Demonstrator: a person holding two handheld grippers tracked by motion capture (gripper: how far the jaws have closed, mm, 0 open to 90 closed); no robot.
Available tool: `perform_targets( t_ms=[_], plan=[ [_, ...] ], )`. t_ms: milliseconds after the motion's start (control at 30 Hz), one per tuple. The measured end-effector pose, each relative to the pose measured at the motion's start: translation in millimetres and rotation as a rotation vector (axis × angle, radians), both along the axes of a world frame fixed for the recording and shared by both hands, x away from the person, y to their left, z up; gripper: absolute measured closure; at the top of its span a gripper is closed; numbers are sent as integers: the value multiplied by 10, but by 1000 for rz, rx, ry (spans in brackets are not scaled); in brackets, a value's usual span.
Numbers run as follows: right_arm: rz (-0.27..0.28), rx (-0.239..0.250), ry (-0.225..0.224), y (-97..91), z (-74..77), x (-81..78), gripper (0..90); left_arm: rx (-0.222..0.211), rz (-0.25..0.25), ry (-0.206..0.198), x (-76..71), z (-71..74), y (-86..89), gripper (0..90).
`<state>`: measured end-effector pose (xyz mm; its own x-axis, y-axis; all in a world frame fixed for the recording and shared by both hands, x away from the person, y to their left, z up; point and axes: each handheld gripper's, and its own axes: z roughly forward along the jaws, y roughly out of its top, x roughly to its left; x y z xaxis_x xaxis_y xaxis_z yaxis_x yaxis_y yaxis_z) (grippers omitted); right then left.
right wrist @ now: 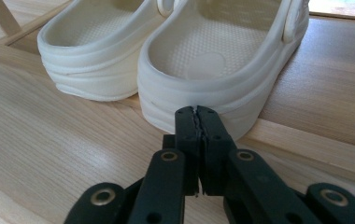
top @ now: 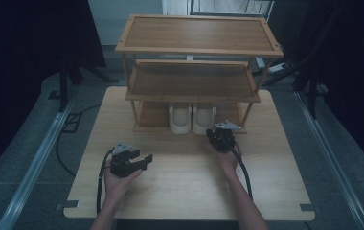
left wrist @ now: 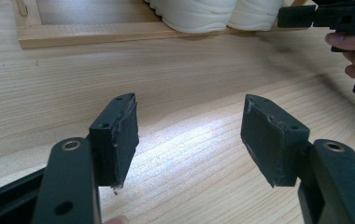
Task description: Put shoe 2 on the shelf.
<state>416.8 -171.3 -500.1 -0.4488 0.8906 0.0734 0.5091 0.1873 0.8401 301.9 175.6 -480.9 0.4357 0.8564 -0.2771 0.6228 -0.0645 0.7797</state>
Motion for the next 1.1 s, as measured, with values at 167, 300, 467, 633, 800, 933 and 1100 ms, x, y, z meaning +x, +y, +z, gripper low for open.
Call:
perform_targets(
  t_ms=[167, 300, 467, 633, 800, 933, 1100],
  plan=[
    [26, -6, -7, -5, 11, -43, 745, -1, 5, -3, -3, 15, 18, 370],
    [61, 10, -13, -49, 56, -131, 638, -4, 7, -4, -5, 20, 27, 370],
    [146, 52, -20, -163, 65, -281, 495, -4, 4, -9, -20, 39, 22, 369],
    [183, 55, -18, -249, 69, -426, 453, -1, -3, -6, -24, 36, 13, 369],
    [191, 37, -34, -424, 129, -635, 448, -8, 0, -11, -29, 55, 36, 367],
    [185, 51, -37, -621, 147, -823, 440, -11, -1, -13, -36, 68, 51, 367],
    [158, 69, -52, -882, 155, -1074, 431, -7, -8, -9, -31, 60, 48, 366]
  ],
)
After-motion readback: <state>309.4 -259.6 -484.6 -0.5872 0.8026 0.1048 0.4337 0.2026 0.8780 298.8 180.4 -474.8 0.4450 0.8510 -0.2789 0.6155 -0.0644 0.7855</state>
